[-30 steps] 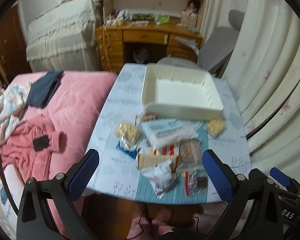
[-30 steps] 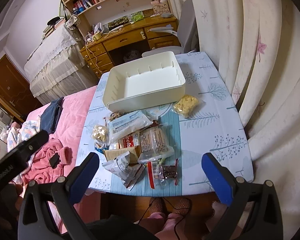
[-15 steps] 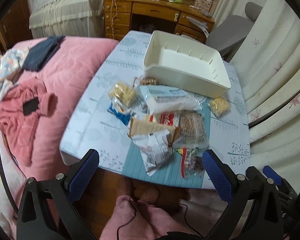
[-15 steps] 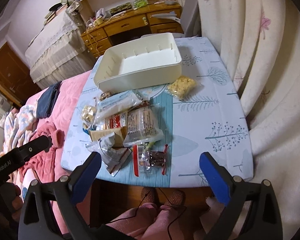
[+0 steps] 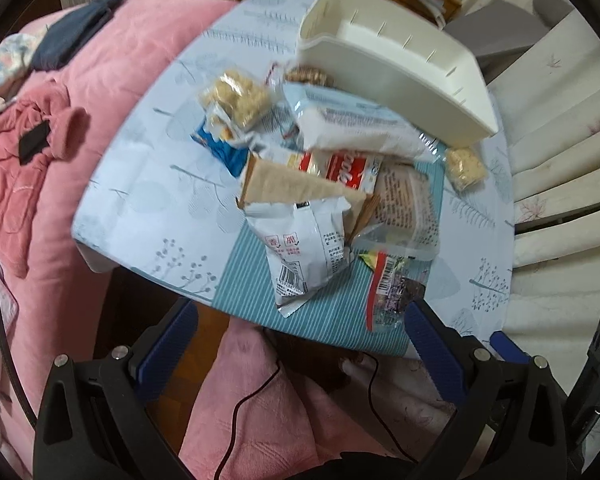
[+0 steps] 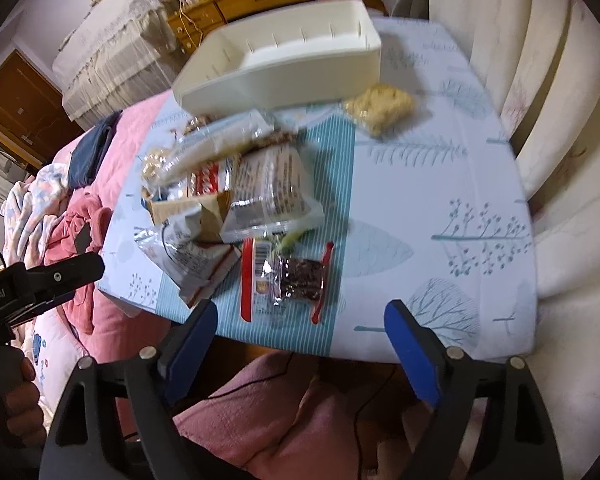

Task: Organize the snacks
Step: 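Grasp the small red-edged chocolate packet with the right gripper while the left gripper grasps a white snack bag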

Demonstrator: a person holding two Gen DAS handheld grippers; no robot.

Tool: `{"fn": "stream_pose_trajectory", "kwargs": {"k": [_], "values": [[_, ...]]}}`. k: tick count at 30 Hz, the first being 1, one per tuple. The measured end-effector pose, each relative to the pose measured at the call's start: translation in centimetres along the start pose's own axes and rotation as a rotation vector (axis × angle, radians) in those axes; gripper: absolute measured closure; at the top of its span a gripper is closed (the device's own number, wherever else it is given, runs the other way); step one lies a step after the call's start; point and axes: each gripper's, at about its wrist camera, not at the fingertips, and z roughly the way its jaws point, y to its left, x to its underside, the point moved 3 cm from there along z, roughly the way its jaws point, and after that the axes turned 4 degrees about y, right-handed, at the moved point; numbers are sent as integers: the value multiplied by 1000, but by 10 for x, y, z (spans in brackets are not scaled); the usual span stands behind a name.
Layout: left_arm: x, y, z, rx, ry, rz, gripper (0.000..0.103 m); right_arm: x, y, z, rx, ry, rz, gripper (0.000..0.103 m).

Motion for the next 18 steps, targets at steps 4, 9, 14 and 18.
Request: {"fn": "stream_pose_trajectory", "kwargs": {"k": [4,9,14,18], "values": [[-11,-1,27,5,90,-11,6,-5,-5,28,-18,90,37,26],[-26,-2,56,9,194,-14,10,-10,-12,63,-12,187,98,34],[-41,-1,89,9,310,-33,15,-15,-15,92,-10,266,156,40],[-50,-1,103,29,346,-38,17,-18,-14,103,-4,302,172,43]]}}
